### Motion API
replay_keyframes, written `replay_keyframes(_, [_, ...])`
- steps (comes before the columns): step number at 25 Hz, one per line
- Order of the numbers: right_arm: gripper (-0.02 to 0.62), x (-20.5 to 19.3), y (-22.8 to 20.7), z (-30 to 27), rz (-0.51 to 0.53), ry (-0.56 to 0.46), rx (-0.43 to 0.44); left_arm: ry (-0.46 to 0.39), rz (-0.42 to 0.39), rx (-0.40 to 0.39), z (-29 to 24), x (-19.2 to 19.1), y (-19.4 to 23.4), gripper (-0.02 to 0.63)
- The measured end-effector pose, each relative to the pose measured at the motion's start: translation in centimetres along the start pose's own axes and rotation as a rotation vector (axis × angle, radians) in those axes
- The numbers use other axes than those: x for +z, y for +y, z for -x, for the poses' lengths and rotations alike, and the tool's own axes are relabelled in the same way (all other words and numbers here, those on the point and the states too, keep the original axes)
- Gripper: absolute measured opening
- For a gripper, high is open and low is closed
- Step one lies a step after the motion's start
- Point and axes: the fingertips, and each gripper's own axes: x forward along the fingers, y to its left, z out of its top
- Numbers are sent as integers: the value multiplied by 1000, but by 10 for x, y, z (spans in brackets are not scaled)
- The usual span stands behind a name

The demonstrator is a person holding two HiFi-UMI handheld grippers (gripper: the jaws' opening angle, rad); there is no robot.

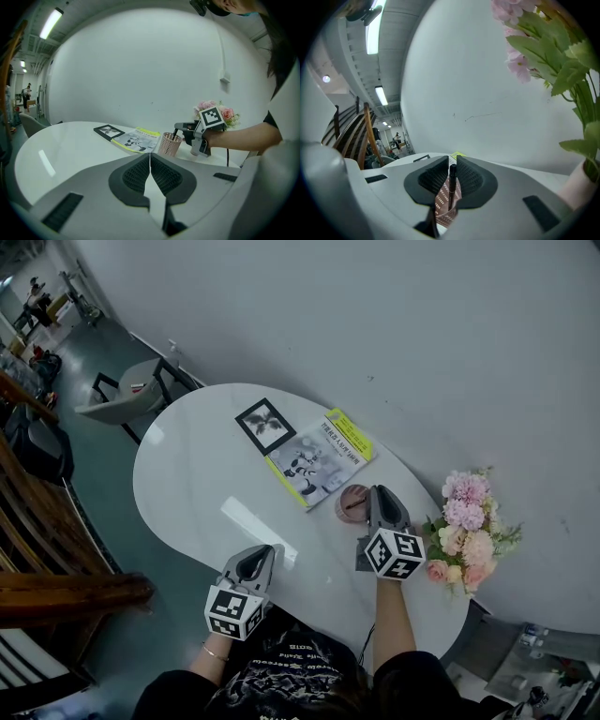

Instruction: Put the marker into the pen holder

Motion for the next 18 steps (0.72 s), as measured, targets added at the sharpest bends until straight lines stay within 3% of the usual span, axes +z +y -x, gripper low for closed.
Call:
replay_keyframes(7, [69,-8,-4,-1,-2,39,-18,15,18,-10,0,-11,-5,26])
replay_keyframes(9, [98,-9,-3,-2,-4,42,-13,9,21,-21,-1,-10,-9,26])
replay_keyframes(18, [181,29,20,18,95,-56,7,-23,17,-60,-3,-1,-19,26])
